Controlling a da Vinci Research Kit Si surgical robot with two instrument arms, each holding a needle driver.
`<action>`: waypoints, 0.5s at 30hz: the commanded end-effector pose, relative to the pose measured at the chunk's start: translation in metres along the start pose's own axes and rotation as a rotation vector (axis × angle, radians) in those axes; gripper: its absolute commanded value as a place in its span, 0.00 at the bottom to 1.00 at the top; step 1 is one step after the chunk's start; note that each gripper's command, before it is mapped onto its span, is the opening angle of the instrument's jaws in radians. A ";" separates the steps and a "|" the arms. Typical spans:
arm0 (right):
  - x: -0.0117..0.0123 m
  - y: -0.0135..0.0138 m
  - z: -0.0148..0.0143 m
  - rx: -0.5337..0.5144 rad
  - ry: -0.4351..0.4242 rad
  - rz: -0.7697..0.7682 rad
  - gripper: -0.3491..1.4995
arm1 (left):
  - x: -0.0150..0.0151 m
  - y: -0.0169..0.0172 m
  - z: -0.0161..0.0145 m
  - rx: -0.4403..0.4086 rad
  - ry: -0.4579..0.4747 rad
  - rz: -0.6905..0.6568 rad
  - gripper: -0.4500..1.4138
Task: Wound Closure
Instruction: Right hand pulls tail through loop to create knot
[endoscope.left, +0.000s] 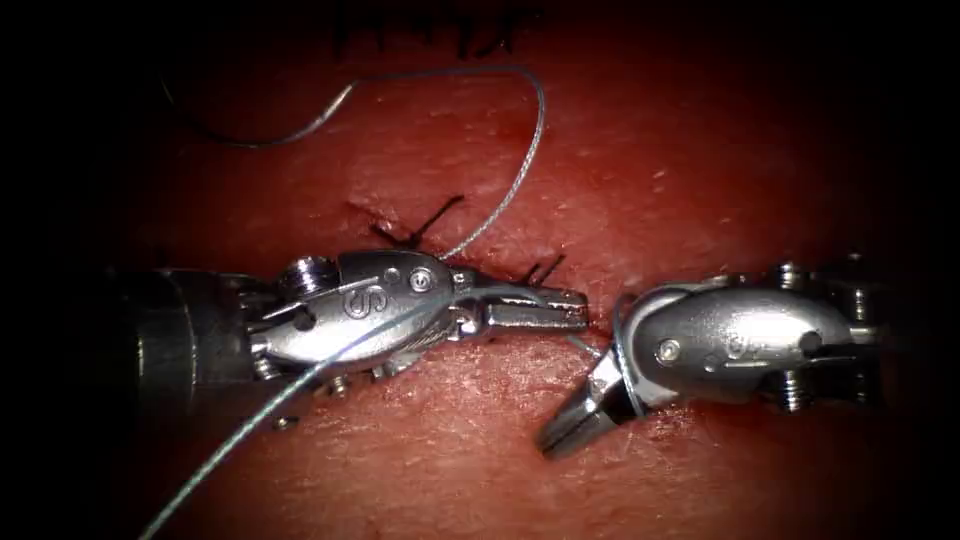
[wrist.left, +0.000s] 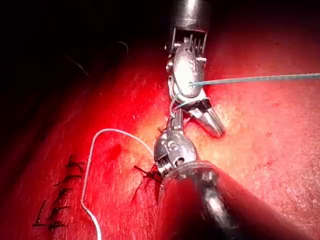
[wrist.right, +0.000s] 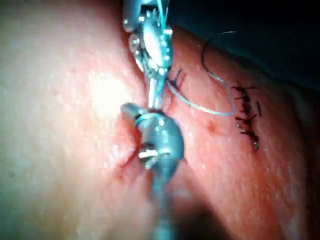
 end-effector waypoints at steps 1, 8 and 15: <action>0.0002 0.0008 -0.0006 -0.037 0.044 0.003 0.00 | -0.0005 0.0000 0.0006 -0.001 0.005 0.001 0.00; 0.0001 0.0007 -0.0023 -0.084 0.099 0.020 0.00 | -0.0013 0.0031 -0.0007 0.002 0.005 0.006 0.00; -0.0003 0.0010 -0.0030 -0.104 0.116 0.033 0.00 | -0.0015 0.0073 -0.0022 -0.014 0.003 0.004 0.00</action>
